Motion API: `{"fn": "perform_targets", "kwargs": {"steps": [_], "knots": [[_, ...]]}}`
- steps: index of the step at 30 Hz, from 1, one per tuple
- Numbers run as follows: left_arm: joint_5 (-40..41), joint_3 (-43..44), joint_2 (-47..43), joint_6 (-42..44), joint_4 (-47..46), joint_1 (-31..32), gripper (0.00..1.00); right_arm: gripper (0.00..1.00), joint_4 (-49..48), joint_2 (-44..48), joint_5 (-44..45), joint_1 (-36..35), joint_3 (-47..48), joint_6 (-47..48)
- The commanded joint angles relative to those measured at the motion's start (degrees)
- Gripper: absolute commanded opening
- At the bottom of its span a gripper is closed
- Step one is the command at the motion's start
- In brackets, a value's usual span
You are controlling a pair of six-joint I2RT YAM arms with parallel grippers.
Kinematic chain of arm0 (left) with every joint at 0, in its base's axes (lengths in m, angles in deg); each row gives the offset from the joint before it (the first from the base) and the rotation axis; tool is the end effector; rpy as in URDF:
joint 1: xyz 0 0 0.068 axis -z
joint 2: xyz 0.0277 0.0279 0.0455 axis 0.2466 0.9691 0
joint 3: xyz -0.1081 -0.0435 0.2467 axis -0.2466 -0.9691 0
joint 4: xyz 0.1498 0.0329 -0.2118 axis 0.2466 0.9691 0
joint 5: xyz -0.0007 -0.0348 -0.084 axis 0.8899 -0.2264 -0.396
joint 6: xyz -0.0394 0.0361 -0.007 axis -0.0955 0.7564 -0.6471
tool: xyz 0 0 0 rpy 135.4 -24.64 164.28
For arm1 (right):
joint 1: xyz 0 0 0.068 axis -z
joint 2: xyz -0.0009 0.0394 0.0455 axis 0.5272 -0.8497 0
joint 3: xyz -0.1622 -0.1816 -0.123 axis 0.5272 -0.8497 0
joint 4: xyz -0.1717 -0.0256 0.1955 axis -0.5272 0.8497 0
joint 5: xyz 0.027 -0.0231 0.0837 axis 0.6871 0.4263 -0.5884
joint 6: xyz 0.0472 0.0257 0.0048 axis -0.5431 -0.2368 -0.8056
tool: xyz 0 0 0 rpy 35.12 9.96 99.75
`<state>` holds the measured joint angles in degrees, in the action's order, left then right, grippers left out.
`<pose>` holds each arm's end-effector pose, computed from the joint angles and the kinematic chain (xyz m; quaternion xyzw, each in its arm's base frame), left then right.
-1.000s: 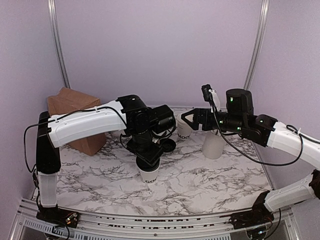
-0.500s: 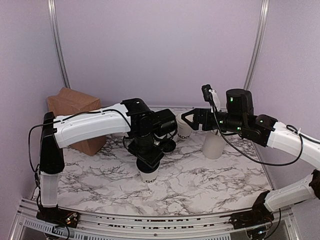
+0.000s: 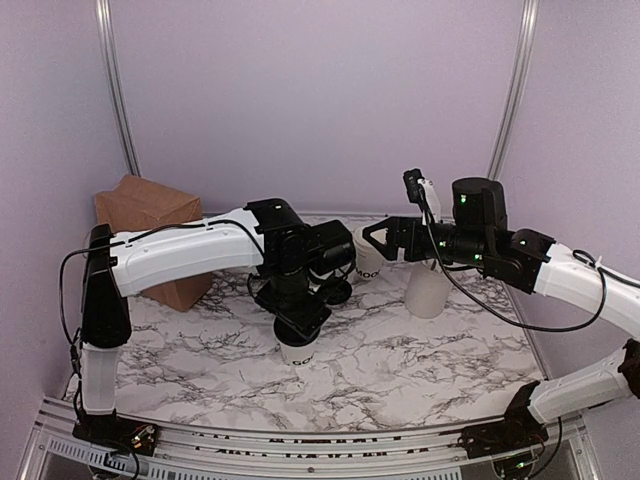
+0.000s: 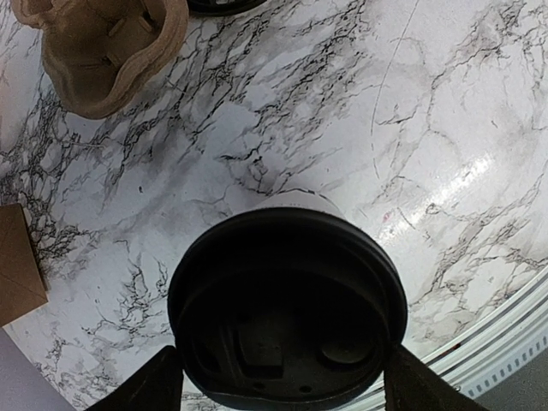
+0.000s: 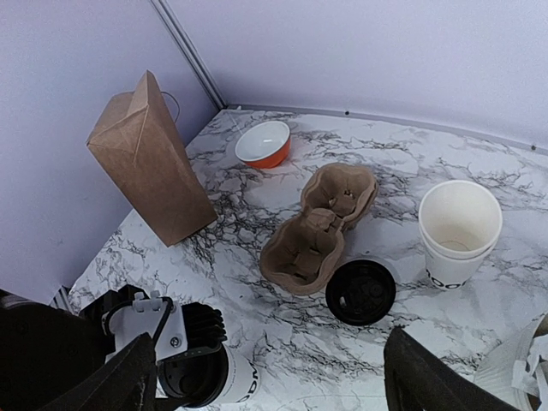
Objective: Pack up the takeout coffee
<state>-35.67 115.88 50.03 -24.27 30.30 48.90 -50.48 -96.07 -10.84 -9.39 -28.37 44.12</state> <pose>0.1953 -0.3731 0.2758 0.3368 0.9319 -0.0116 0.1339 0.2056 0.1850 0.3422 -0.1642 0.8020 0.3374 0.4648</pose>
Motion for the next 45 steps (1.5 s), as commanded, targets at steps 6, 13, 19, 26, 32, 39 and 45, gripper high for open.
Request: {"fn": "perform_targets", "kwargs": {"steps": [6, 13, 19, 26, 32, 39, 45], "knots": [[1.43, 1.89, 0.27, 0.05, 2.2, 0.24, 0.9, 0.89, 0.06, 1.54, -0.49, 0.61, 0.43, 0.35], [2.51, 2.55, -2.32, -0.83, 1.03, 0.24, 0.99, 0.95, 2.48, -0.33, -0.77, 0.48, 2.16, 0.77], [2.72, -1.86, -8.18, -1.88, -5.06, -0.25, 0.99, 1.0, 5.88, -2.82, 1.8, -1.77, 4.78, 1.35], [1.99, -19.21, -21.35, -4.72, -20.12, -3.11, 0.99, 1.0, 9.6, -5.6, 7.36, -6.22, 6.74, 0.22], [-4.61, -38.16, -34.15, -8.32, -36.99, -8.99, 0.99, 1.0, 11.58, -7.13, 10.05, -10.94, 6.27, -3.36], [-12.06, -50.33, -38.71, -9.34, -49.27, -12.84, 0.99, 1.0, 11.37, -11.57, 9.51, -15.23, 4.63, -7.53], [-16.04, -54.43, -38.9, -9.15, -54.87, -15.31, 0.99, 0.98, 7.82, -14.64, 6.31, -15.38, 1.08, -11.95]]}}
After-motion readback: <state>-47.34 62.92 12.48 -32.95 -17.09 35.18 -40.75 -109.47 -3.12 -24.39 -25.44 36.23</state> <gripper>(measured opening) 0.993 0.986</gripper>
